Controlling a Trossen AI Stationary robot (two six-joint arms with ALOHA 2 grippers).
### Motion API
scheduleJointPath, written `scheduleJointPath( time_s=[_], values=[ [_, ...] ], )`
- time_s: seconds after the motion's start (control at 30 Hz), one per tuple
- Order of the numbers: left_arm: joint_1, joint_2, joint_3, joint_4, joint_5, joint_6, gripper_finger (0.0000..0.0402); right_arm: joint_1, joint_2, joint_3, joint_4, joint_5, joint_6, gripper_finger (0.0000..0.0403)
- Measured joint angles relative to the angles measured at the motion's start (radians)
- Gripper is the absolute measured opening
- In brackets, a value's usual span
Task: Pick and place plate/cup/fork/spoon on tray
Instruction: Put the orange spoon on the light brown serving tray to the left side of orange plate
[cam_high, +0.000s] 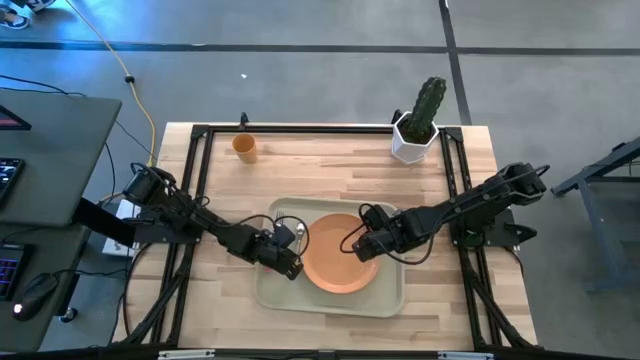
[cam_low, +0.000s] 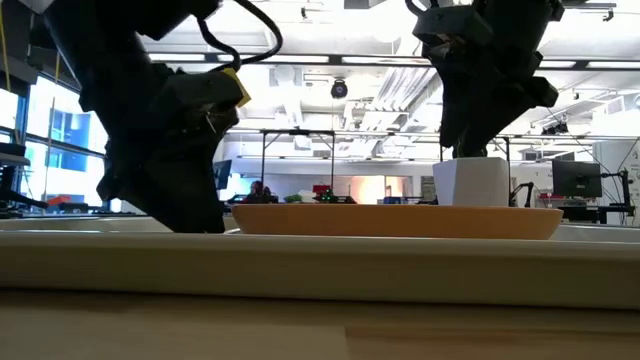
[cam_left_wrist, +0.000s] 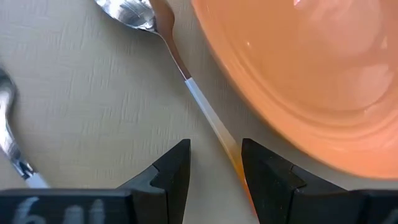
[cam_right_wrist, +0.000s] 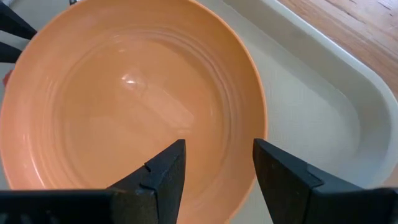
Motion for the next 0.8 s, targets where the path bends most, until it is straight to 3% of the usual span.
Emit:
scheduleJointPath(
  time_s=[0.4, 0.8],
  values=[
    [0.021, -0.012, -0.002, 0.03, 0.046, -0.007, 0.0133, 0.0, 0.0, 0.0, -0.004, -0.011, -0.008, 0.0178],
    [0.02, -0.005, -0.002, 0.004, 0.024, -0.016, 0.0126, 0.003, 0.0, 0.0, -0.005, -0.019, -0.018, 0.0178]
  ],
)
